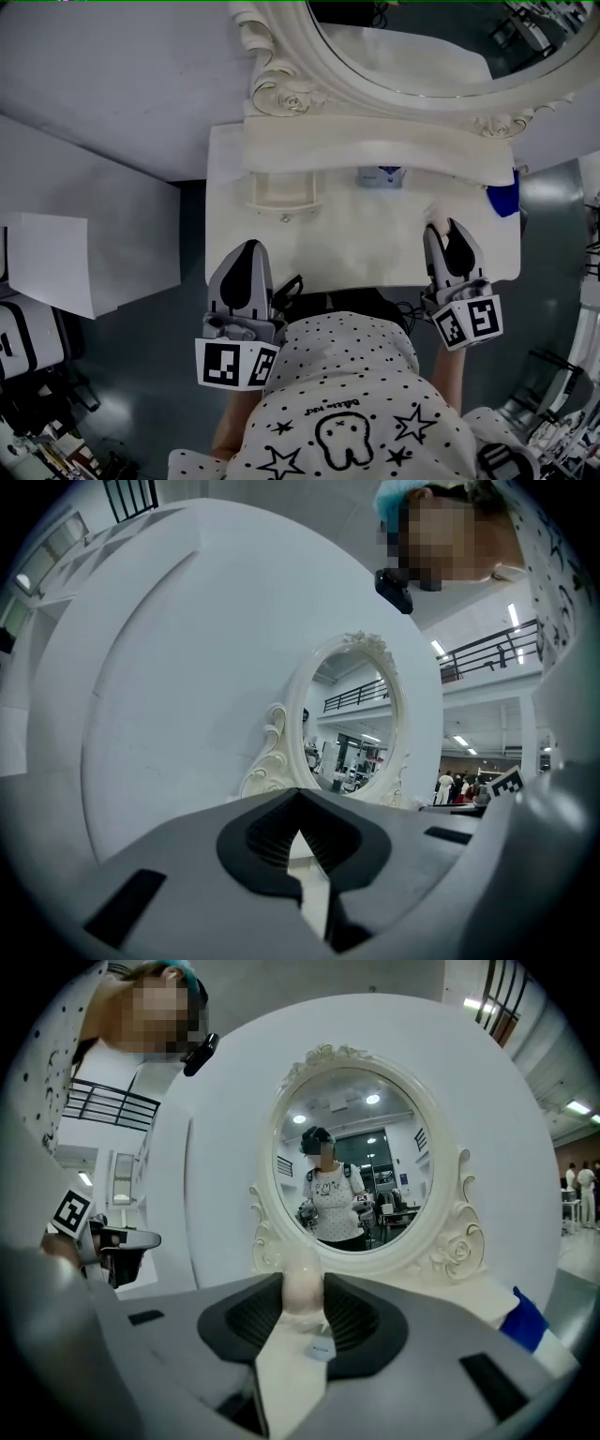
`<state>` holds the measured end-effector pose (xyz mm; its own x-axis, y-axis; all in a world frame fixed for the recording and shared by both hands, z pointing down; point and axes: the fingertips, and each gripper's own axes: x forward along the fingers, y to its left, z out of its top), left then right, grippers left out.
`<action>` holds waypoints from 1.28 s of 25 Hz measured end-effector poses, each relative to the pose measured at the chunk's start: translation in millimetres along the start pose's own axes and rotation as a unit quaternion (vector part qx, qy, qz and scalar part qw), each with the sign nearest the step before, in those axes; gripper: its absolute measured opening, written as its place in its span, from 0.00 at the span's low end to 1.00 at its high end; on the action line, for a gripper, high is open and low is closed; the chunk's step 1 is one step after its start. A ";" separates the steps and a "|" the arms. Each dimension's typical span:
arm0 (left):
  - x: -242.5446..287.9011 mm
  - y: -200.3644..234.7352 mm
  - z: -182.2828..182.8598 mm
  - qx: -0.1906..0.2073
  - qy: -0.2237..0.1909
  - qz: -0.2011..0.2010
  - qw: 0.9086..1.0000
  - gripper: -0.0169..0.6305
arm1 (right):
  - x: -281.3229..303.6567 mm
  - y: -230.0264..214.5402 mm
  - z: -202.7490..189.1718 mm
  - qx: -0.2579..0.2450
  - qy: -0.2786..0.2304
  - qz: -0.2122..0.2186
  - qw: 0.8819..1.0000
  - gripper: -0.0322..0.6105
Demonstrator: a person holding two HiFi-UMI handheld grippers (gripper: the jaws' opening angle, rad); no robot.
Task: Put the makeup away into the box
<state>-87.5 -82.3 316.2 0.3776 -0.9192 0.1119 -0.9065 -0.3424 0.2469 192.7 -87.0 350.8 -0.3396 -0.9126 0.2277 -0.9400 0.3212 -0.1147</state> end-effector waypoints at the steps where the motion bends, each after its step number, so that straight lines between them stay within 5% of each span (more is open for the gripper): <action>1: -0.9 2.0 0.7 0.000 -0.001 0.000 1.000 0.02 | 0.7 1.7 1.3 -0.002 -0.001 -0.001 1.000 0.28; 16: -18.4 25.9 4.7 -0.004 -0.005 0.017 1.000 0.02 | 66.0 62.2 22.7 -0.079 -0.013 0.084 0.993 0.28; 32: -30.1 56.9 10.1 -0.013 -0.008 0.061 0.998 0.02 | 159.7 137.7 -27.3 -0.166 0.066 0.192 0.965 0.28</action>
<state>-152.4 -76.1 317.1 0.2622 -0.9566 0.1270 -0.9401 -0.2234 0.2576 8.2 -181.6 397.7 -0.6458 -0.6762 0.3546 -0.6942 0.7134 0.0961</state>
